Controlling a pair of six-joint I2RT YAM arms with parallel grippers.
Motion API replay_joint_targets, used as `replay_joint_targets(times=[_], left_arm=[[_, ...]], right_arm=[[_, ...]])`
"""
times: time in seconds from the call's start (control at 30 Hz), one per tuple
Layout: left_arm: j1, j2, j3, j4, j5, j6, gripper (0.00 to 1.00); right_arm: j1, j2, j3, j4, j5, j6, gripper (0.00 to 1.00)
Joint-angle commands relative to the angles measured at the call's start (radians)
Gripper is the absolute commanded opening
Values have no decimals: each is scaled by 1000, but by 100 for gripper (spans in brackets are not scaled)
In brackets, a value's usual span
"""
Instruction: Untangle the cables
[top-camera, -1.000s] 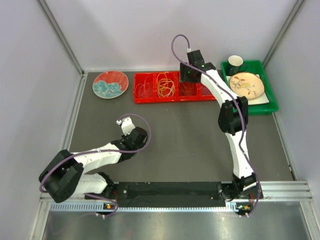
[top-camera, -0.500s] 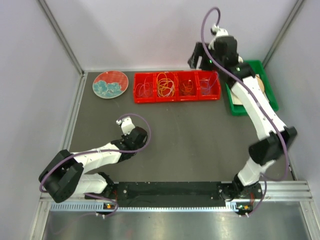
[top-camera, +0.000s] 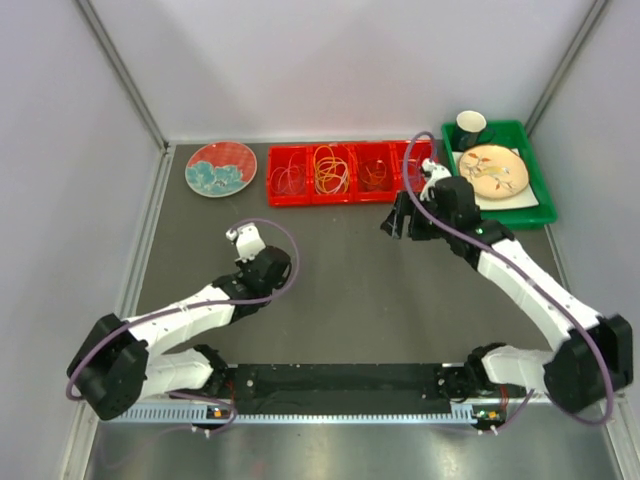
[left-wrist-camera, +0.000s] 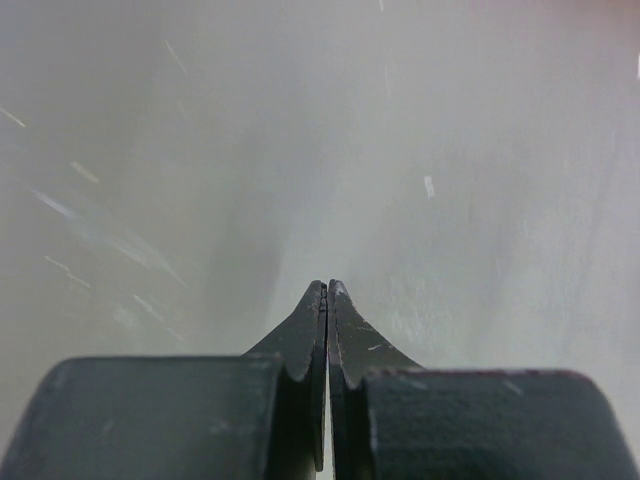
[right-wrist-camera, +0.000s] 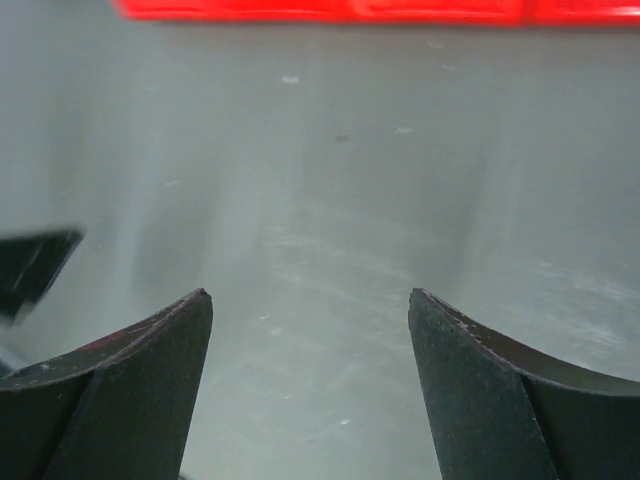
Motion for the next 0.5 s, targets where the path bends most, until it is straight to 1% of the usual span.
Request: replay_joint_targets(times=[0.0,0.1,0.13,0.2,0.23,0.27,0.3,0.37,0.4,0.43,0.47], left_arm=[[37,-41,73,-36,-262,131,0],[120,2,74,7,-353,213,0],[156,17,69,66,-373,239,0],[184,74,60,164,-401,363,0],[221,94,72,239,-390,407,0],[233,118,69,295,-390,552,0],[241,169,67,356,-395,617,0],[287,220,64,489,-353,749,0],[310,262,66,510,-291,760,0],[362,280,66,528,-252,759,0],[390,292,55,571,-209,751,0]], right_arm=[[78,-162,-68,121,-53,33,78],[111,-215,-134,121,-44,73,77],[124,-234,-166,124,-42,84,77],[132,-248,-192,130,-45,105,76],[135,-256,-215,132,-42,112,76],[135,-268,-224,133,-45,124,76],[137,-273,-230,130,-48,128,75],[137,-290,-238,121,-54,132,75],[140,-296,-243,110,-53,133,75],[140,-304,-250,109,-53,133,75],[140,-320,-255,109,-54,136,75]])
